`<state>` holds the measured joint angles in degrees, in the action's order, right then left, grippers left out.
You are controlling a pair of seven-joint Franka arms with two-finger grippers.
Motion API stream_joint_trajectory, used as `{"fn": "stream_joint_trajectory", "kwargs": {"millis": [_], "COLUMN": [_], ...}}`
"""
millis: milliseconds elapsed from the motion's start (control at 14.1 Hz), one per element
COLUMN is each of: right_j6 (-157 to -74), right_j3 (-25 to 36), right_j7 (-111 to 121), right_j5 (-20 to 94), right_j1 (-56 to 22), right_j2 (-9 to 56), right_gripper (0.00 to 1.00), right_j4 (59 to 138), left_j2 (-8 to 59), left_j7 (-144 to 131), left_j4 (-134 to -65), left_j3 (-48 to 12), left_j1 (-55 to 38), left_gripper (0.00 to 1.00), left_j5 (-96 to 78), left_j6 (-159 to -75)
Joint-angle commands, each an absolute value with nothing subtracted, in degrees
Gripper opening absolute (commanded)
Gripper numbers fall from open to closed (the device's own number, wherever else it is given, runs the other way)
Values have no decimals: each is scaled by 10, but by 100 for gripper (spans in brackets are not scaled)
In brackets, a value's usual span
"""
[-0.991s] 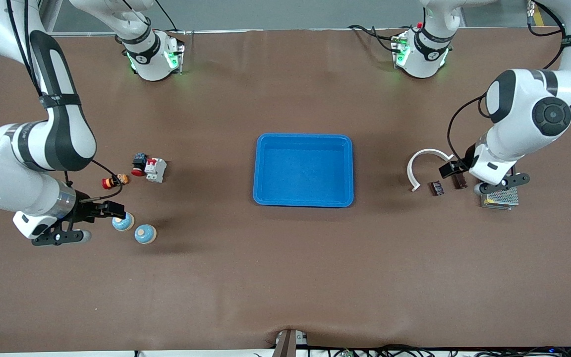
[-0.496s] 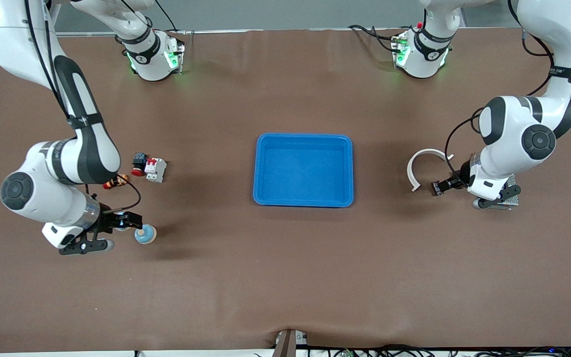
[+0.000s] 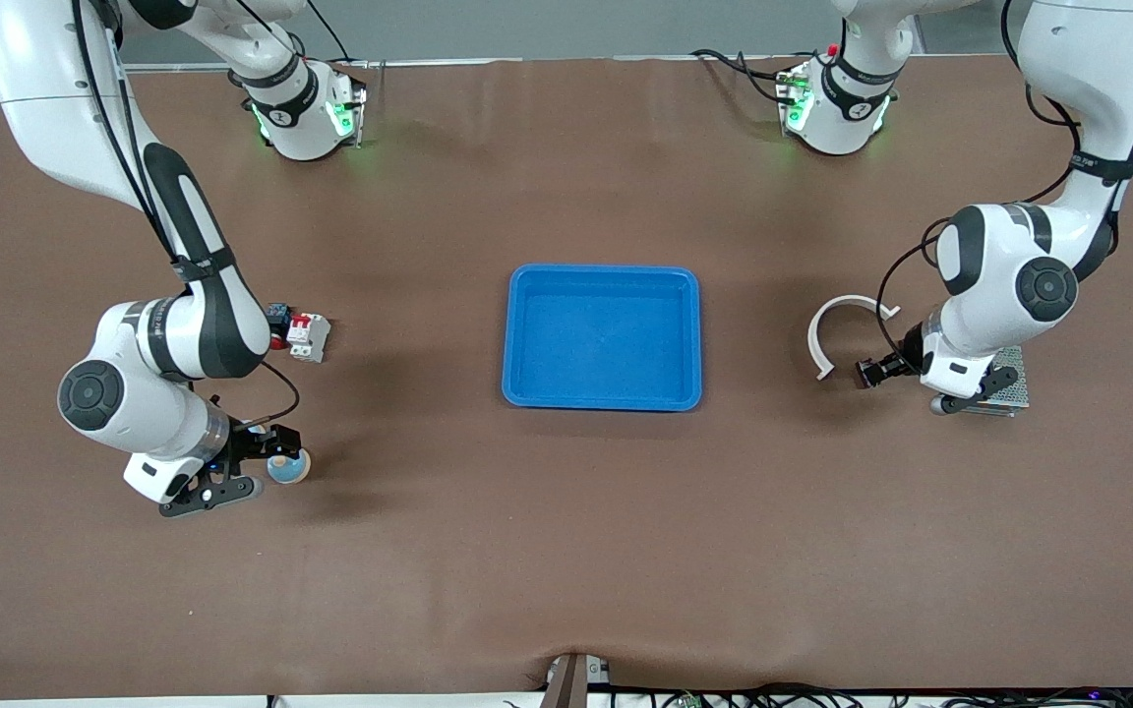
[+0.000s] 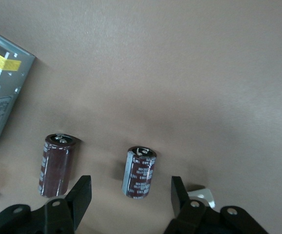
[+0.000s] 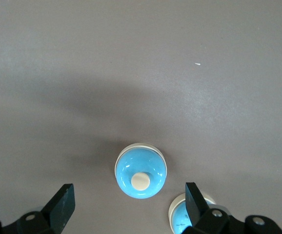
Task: Place electrolytic capacitor and blue bell in tray
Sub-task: 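Grasp the blue bell with the right gripper while the left gripper grasps the capacitor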
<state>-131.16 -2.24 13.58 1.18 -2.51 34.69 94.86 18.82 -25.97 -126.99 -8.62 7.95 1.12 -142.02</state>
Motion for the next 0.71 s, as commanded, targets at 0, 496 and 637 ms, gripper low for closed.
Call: {"fn": "stream_joint_trajectory", "kwargs": {"millis": [0, 496, 637], "right_j6": [-1324, -1363, -1382], "right_j3": [-20, -21, -21], "right_j7": [179, 263, 265], "right_j5": [-6, -21, -21], "right_j1": [-28, -23, -23], "right_j2": [365, 384, 384], "right_gripper": [100, 100, 100], "right_j4": [934, 945, 962], "left_j2": [204, 232, 236], "left_j7": [-271, -267, -266], "left_j4": [-1274, -1269, -1268], "left_j3": [-89, -90, -90], "left_j1": [77, 76, 76], "left_gripper": [68, 61, 56], "left_j5": [23, 23, 24], "left_j6": [-1442, -1451, -1451]}}
